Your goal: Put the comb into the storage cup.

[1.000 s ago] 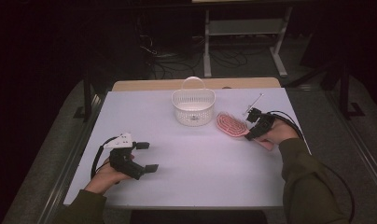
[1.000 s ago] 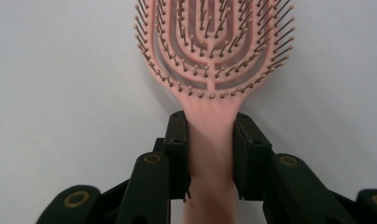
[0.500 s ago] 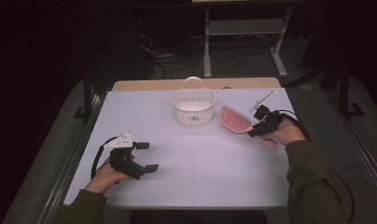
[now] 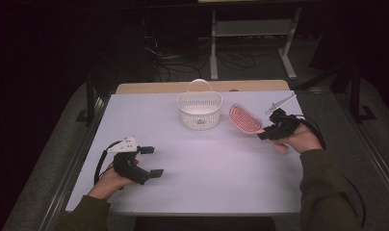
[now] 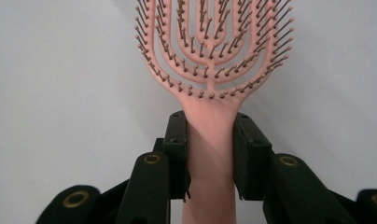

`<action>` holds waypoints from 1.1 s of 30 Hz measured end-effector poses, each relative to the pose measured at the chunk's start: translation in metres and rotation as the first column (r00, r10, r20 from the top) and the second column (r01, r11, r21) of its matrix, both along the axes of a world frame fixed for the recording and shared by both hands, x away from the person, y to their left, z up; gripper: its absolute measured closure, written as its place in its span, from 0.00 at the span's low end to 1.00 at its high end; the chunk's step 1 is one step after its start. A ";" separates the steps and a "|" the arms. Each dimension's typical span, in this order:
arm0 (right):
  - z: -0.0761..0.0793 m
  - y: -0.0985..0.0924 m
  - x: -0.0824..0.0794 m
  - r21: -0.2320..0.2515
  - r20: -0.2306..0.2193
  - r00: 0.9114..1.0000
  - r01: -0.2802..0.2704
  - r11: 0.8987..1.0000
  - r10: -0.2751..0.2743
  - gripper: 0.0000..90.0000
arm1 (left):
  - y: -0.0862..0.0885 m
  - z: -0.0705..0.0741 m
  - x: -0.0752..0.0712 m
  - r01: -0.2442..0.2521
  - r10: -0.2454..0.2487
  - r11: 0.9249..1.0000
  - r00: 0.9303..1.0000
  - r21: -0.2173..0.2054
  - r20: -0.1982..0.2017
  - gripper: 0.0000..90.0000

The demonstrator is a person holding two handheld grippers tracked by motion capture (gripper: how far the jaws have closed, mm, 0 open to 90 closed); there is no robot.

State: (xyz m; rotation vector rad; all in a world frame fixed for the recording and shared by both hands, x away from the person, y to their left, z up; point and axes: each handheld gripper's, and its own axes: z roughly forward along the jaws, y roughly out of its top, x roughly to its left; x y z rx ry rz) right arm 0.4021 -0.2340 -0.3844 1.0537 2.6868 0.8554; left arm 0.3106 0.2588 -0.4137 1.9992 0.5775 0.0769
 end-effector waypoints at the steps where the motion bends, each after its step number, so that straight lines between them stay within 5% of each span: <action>1: 0.001 -0.001 -0.001 0.010 0.005 1.000 0.000 1.000 0.000 0.77 | 0.000 0.000 0.000 0.004 -0.004 1.000 1.000 0.002 0.002 0.00; 22: 0.004 0.009 -0.024 0.085 0.075 0.997 -0.030 0.996 0.023 0.77 | 0.000 0.000 0.001 -0.002 0.002 1.000 1.000 -0.003 0.003 0.00; 33: 0.008 0.030 -0.039 0.123 0.116 0.991 -0.086 0.989 0.071 0.77 | -0.002 -0.001 0.001 -0.006 0.006 1.000 1.000 -0.001 0.001 0.00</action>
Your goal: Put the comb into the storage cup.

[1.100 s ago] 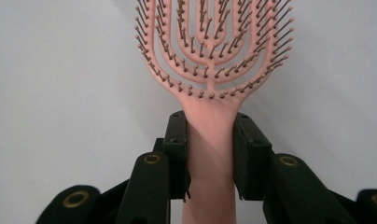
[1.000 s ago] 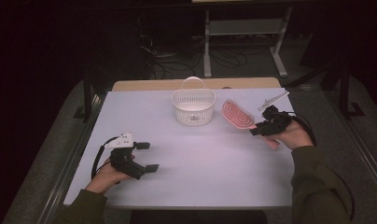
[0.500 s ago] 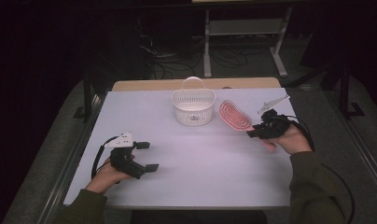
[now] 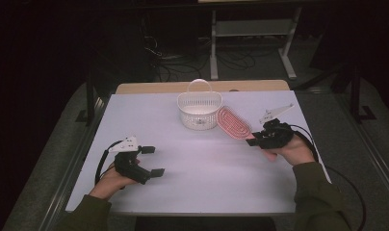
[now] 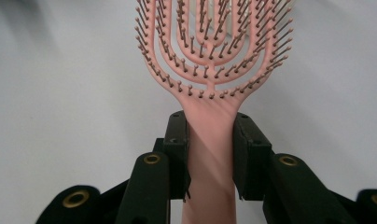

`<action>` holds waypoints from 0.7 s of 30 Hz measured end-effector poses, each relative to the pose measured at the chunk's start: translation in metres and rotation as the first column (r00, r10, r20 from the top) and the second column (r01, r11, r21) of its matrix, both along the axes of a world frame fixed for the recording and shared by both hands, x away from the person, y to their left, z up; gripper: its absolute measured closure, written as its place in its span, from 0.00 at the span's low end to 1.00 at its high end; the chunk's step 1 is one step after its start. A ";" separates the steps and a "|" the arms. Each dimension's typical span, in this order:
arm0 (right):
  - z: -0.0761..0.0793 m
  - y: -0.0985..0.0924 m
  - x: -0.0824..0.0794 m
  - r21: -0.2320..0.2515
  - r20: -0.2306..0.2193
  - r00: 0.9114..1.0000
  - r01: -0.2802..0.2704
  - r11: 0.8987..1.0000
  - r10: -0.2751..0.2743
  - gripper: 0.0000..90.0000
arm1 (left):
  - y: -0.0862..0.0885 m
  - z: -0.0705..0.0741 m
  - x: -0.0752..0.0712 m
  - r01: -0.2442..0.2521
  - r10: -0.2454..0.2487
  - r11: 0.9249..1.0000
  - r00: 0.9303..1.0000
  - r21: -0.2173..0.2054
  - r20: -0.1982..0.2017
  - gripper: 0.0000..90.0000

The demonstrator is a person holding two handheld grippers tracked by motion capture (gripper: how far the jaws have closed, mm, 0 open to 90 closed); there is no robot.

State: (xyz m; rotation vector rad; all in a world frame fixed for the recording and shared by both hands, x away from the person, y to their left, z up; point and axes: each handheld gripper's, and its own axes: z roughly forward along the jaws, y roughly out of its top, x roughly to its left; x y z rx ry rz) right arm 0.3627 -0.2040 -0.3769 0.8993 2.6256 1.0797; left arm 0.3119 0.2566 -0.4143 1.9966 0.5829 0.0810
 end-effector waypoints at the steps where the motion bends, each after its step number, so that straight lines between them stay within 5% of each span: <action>1: 0.000 0.002 -0.001 0.006 0.003 1.000 -0.002 1.000 0.002 0.77 | 0.000 0.000 0.000 0.001 -0.001 1.000 1.000 0.000 0.001 0.00; 21: -0.002 0.028 -0.017 0.092 0.049 0.999 -0.028 0.995 0.024 0.77 | 0.002 0.002 -0.001 -0.014 0.014 1.000 1.000 -0.007 0.009 0.00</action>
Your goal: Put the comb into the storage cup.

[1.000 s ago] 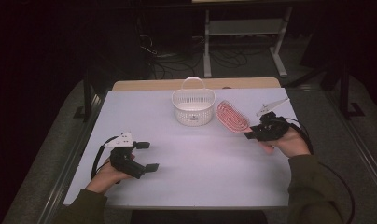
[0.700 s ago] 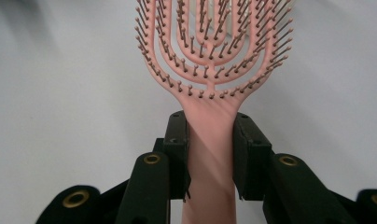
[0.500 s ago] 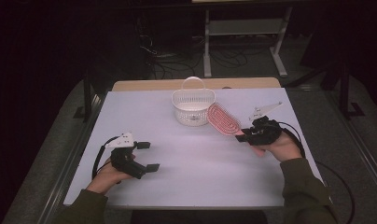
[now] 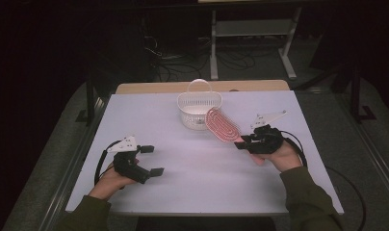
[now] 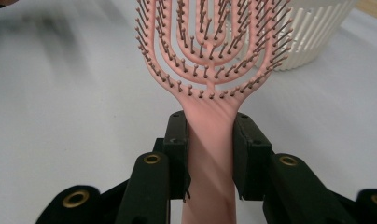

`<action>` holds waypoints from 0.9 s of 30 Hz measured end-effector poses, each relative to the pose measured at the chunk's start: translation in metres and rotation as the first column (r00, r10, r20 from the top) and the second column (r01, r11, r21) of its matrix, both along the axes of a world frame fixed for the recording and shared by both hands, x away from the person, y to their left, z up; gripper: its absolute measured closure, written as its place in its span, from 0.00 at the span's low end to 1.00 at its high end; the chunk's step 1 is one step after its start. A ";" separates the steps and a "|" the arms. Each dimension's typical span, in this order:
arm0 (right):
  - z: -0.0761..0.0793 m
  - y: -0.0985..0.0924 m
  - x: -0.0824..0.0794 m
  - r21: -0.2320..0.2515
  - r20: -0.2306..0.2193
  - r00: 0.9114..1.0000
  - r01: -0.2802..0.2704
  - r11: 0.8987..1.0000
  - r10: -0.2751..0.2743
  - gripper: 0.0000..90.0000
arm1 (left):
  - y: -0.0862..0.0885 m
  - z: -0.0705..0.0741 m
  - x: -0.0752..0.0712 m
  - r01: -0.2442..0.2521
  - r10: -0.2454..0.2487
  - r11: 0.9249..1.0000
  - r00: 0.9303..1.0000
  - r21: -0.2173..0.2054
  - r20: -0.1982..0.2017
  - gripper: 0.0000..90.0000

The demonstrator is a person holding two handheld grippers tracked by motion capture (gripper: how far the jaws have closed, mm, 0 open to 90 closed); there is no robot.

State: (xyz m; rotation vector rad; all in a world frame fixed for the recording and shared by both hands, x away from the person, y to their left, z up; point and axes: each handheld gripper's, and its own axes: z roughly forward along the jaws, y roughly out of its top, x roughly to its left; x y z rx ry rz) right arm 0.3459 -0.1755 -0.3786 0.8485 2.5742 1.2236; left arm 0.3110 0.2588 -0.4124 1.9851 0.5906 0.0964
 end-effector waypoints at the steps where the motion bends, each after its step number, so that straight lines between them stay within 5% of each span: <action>1: -0.001 0.003 -0.002 0.008 0.001 1.000 0.002 1.000 -0.002 0.77 | 0.000 0.000 0.000 -0.001 0.001 1.000 1.000 -0.001 0.000 0.00; 27: -0.009 0.036 -0.014 0.058 0.021 0.999 -0.028 0.998 0.027 0.77 | -0.006 0.008 0.007 -0.015 0.016 0.999 1.000 -0.043 0.013 0.00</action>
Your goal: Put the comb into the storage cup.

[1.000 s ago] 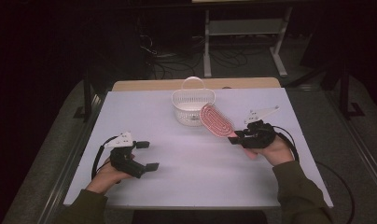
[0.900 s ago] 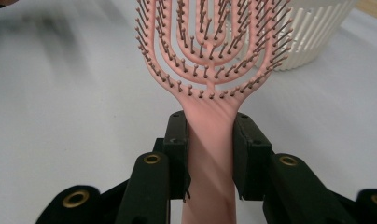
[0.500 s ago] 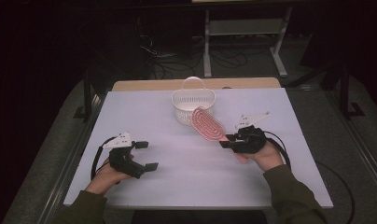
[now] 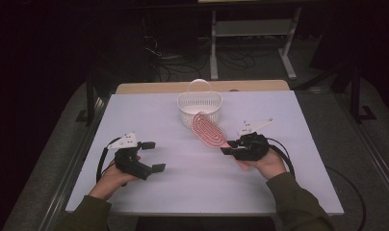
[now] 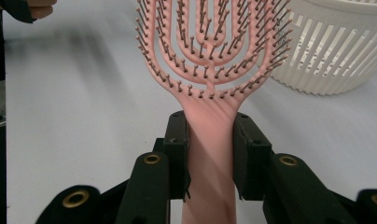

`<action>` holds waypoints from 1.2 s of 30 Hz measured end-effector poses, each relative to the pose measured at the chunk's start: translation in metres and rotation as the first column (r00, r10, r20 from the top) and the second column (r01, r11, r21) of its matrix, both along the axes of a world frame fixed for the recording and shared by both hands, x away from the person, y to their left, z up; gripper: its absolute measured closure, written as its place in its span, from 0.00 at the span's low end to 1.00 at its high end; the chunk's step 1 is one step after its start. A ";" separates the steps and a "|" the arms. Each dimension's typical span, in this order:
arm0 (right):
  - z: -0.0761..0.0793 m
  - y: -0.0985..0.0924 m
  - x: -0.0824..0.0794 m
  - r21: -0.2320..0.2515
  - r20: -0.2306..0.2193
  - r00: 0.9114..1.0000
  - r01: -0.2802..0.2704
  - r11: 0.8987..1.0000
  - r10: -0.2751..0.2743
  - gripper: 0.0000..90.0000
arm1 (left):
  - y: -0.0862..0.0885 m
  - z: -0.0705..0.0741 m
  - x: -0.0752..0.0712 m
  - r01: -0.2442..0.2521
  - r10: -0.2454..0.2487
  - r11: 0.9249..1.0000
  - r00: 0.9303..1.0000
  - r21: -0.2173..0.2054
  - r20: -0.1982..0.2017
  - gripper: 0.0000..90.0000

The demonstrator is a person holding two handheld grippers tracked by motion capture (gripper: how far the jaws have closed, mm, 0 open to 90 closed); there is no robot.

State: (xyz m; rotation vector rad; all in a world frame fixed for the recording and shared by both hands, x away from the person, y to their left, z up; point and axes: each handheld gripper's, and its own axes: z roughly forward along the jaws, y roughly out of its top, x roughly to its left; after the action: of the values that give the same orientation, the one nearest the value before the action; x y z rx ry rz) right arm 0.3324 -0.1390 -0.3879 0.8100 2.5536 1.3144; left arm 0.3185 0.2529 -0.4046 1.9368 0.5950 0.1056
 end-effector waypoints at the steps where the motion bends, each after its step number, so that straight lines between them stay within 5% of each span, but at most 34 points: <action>1: 0.000 0.000 0.000 0.001 0.001 1.000 0.000 1.000 0.000 0.77 | 0.000 0.000 0.000 0.000 0.000 1.000 1.000 0.000 0.000 0.00; 30: 0.001 -0.004 0.004 0.023 0.018 1.000 0.024 0.999 -0.024 0.77 | -0.044 0.025 0.033 0.040 -0.040 0.999 0.999 -0.025 0.015 0.00; 36: 0.001 -0.005 0.005 0.023 0.028 0.999 0.041 0.999 -0.041 0.77 | -0.050 0.022 0.040 0.043 -0.043 0.997 0.999 -0.066 0.007 0.00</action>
State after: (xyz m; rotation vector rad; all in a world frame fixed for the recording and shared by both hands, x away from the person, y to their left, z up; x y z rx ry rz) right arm 0.3374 -0.1436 -0.3874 0.8376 2.4914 1.3353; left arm 0.3583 0.2025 -0.3824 1.8832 0.5462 0.0628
